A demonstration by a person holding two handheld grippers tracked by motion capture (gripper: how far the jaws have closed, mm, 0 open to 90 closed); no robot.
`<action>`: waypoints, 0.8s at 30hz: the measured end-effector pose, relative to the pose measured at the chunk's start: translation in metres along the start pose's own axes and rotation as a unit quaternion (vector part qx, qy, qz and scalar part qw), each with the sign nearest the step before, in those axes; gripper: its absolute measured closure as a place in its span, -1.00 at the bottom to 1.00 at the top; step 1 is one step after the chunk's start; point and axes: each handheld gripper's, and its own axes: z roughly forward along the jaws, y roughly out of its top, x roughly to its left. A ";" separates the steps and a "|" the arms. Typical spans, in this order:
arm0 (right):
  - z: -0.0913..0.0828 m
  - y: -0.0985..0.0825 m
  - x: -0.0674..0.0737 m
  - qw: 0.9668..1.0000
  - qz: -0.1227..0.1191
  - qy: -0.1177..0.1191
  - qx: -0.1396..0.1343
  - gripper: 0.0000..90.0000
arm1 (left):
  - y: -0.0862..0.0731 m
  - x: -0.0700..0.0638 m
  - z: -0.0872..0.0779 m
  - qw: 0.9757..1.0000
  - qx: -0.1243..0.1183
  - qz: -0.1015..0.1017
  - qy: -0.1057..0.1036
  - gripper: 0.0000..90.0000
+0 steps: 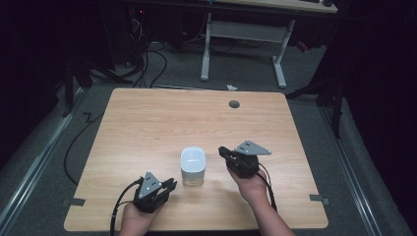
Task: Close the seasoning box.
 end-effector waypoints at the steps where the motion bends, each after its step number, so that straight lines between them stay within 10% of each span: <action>1: -0.002 -0.003 -0.004 1.000 0.003 -0.002 0.000 0.85 | 0.001 0.004 -0.001 1.000 0.001 0.005 0.007 0.73; 8: -0.014 -0.025 -0.031 0.999 0.032 -0.035 0.009 0.56 | 0.011 0.035 -0.010 0.998 -0.006 0.012 0.054 0.54; 17: -0.048 -0.077 -0.070 0.991 0.057 -0.113 0.040 0.07 | 0.037 0.096 -0.034 0.988 -0.044 0.001 0.150 0.22; 20: -0.067 -0.105 -0.070 0.987 0.067 -0.143 0.040 0.10 | 0.038 0.098 -0.039 0.987 -0.050 -0.018 0.154 0.20; 24: -0.079 -0.095 -0.071 0.989 0.042 -0.144 0.017 0.08 | 0.033 0.091 -0.034 0.986 -0.049 -0.005 0.159 0.18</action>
